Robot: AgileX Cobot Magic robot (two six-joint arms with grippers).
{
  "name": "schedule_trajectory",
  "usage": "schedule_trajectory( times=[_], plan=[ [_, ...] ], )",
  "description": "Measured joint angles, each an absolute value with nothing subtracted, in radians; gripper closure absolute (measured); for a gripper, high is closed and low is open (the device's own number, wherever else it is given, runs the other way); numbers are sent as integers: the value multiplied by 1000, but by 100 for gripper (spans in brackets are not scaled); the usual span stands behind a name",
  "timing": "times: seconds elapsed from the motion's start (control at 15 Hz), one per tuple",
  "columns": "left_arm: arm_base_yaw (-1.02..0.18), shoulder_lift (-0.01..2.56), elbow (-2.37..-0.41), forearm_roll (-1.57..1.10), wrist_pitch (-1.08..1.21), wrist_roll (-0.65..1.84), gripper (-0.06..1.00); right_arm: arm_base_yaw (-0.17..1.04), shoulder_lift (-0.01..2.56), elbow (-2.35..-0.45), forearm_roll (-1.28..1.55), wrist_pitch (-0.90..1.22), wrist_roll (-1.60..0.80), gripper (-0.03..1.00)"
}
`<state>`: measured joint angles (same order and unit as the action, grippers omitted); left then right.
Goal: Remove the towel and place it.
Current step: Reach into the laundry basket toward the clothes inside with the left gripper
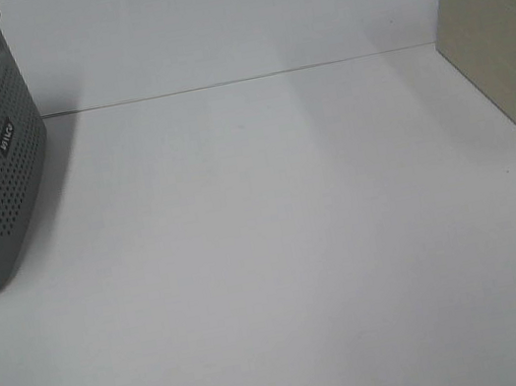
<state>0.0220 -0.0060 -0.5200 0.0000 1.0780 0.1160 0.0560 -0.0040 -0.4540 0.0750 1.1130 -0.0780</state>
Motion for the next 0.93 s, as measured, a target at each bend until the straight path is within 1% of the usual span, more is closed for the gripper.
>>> schedule_trajectory(
  times=[0.93],
  plan=[
    [22,-6,-520,0,1078,117,-5,56,-4,-454,75,1113,-78,27]
  ],
)
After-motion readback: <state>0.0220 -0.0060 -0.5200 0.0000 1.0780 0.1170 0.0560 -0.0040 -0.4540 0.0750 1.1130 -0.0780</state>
